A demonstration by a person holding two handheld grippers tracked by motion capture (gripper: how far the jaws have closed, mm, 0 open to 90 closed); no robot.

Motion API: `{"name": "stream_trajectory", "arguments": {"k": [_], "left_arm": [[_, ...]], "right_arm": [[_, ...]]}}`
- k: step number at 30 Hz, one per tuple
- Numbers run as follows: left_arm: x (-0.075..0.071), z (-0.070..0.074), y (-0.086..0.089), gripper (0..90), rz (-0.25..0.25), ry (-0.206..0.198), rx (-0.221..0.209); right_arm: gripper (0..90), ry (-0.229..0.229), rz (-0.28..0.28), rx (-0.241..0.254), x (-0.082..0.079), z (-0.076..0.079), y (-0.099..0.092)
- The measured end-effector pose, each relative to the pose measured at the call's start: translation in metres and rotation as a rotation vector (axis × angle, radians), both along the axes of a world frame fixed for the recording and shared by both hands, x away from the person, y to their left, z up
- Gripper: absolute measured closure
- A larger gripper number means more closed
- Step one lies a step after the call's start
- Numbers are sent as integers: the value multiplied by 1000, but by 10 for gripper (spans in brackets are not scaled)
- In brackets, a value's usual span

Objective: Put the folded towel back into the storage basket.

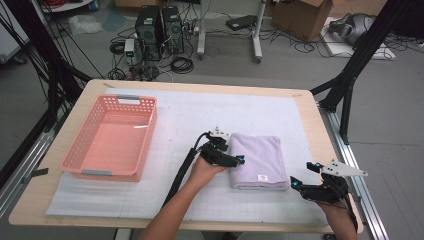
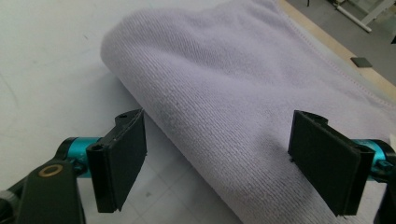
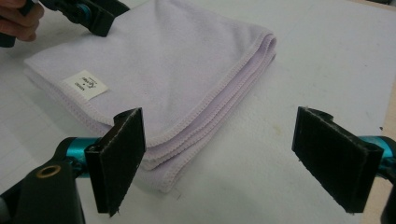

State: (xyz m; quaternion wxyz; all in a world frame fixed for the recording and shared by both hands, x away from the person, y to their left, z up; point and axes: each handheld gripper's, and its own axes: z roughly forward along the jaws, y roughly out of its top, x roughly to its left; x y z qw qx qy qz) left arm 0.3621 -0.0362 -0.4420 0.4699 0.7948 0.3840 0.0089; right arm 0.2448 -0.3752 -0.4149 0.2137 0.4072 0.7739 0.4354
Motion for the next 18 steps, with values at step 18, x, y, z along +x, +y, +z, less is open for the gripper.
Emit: {"name": "stream_trajectory", "arguments": {"k": [18], "left_arm": [[-2,-8,-11,476,-48,10,25]], "right_arm": [[162,3,6,10,1,-1,-1]]}}
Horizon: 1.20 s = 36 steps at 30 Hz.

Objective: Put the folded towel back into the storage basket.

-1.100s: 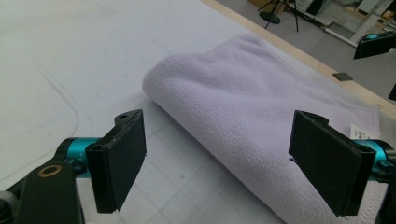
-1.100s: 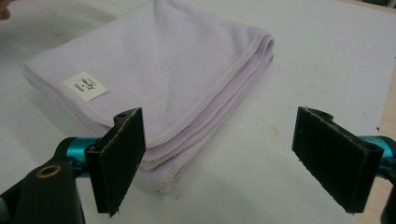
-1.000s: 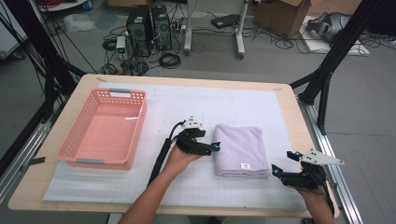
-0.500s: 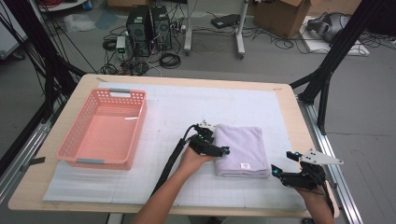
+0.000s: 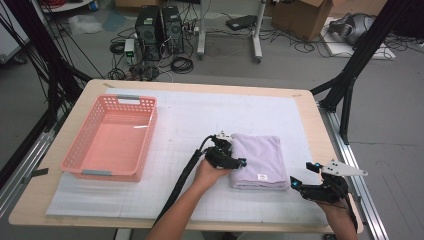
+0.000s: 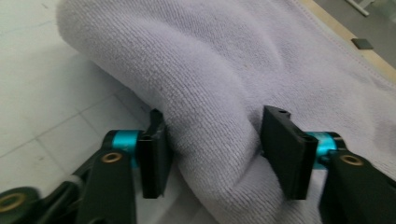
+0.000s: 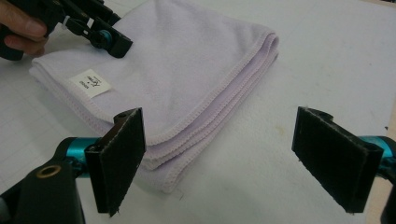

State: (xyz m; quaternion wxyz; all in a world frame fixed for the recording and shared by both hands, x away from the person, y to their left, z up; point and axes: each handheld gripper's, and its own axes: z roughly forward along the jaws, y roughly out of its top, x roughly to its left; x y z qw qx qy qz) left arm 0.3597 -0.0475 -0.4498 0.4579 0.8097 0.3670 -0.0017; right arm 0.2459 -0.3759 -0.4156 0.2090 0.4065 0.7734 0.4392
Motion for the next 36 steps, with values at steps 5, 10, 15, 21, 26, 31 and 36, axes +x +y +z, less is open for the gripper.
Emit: {"name": "stream_trajectory", "arguments": {"k": [5,10,15,21,26,31,36], "left_arm": [[1,-1,1,629,-14,16,-29],[0,-1,4,703,-25,-12,-60],[-3,-1,8,716,-32,-52,-109],[-4,1,10,721,-40,-71,-147],[-6,7,13,724,-61,-103,-192],[-7,13,18,727,-99,-146,-236],[-11,20,22,730,-121,-183,-251]], "right_arm": [[162,4,-4,8,0,0,-1],[162,3,-5,11,0,0,-1],[162,2,-7,14,0,0,-3],[162,3,-7,15,0,0,-2],[162,4,-7,17,0,0,-3],[162,3,-5,17,1,0,-3],[162,1,-6,19,0,0,-3]]}}
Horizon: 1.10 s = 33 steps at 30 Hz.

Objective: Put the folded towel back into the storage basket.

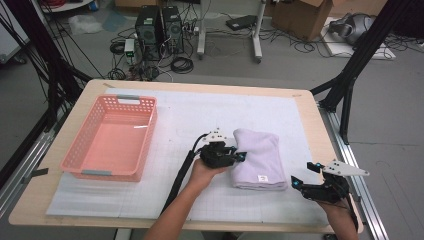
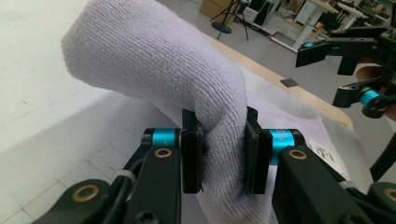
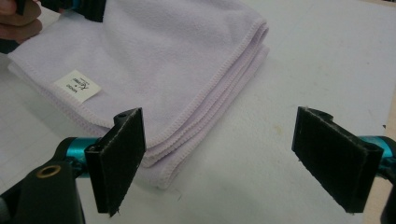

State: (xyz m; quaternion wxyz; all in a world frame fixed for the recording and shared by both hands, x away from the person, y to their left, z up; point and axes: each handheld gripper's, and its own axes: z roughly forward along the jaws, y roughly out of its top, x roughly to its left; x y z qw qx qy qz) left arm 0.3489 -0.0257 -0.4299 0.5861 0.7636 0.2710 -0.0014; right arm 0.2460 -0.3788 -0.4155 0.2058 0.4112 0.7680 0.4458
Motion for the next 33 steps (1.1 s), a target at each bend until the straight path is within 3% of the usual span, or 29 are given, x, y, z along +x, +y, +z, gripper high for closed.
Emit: {"name": "stream_trajectory", "arguments": {"k": [3,7,15,21,29,33], "left_arm": [[-1,3,3,732,-1,-13,-5],[-4,12,12,735,-10,-60,-16],[-6,25,27,736,2,-73,-33],[-9,41,46,737,8,-107,-57],[-11,55,64,737,22,-142,-67],[-13,67,75,737,29,-171,-48]], "right_arm": [[162,2,0,13,0,0,0],[162,-2,3,15,0,1,1],[162,-3,9,12,0,1,2],[162,0,14,15,0,2,3],[162,-3,21,13,1,2,5],[162,-15,23,34,1,6,5]]}}
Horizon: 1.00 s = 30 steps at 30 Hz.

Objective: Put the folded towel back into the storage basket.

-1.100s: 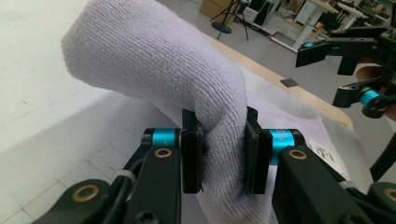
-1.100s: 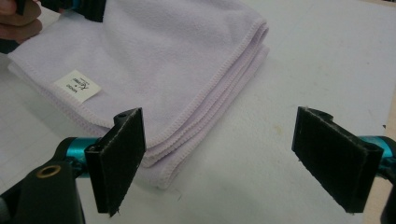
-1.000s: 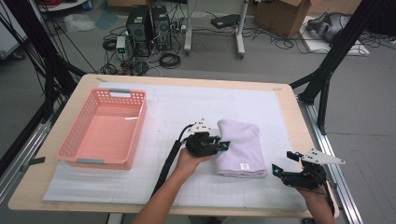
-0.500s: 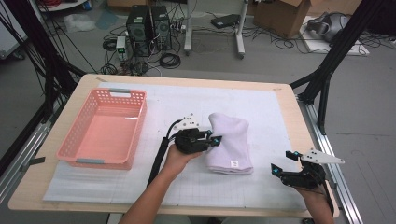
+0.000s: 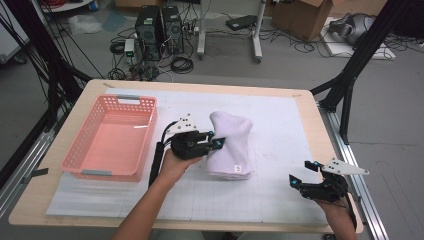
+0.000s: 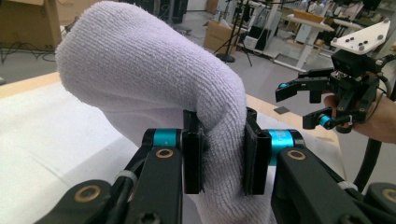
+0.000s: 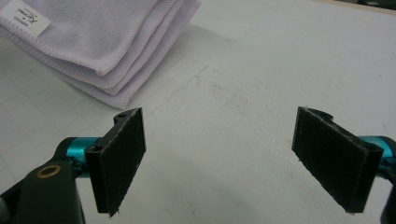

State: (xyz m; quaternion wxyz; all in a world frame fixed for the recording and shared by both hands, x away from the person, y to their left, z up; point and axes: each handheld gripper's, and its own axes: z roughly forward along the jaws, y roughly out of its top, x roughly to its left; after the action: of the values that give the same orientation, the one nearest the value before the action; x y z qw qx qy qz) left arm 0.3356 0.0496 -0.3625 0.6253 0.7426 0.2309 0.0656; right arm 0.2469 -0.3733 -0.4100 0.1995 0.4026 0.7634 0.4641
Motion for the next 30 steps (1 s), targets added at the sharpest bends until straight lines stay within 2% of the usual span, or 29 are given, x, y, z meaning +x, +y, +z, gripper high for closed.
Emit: {"name": "stream_trajectory", "arguments": {"k": [11,13,21,25,29,30], "left_arm": [[-4,26,29,738,24,-39,-19],[-3,31,40,738,32,-39,-50],[-1,41,63,738,45,-54,-50],[-2,48,78,738,51,-66,-35],[-2,58,99,738,68,-77,-41],[-2,58,99,737,68,-77,-41]], "right_arm": [[162,-1,-5,8,1,2,0],[162,-1,-3,6,1,2,0],[162,3,-3,4,2,1,2],[162,1,0,3,3,1,4],[162,1,7,0,3,1,6],[162,-2,9,-2,4,1,7]]}}
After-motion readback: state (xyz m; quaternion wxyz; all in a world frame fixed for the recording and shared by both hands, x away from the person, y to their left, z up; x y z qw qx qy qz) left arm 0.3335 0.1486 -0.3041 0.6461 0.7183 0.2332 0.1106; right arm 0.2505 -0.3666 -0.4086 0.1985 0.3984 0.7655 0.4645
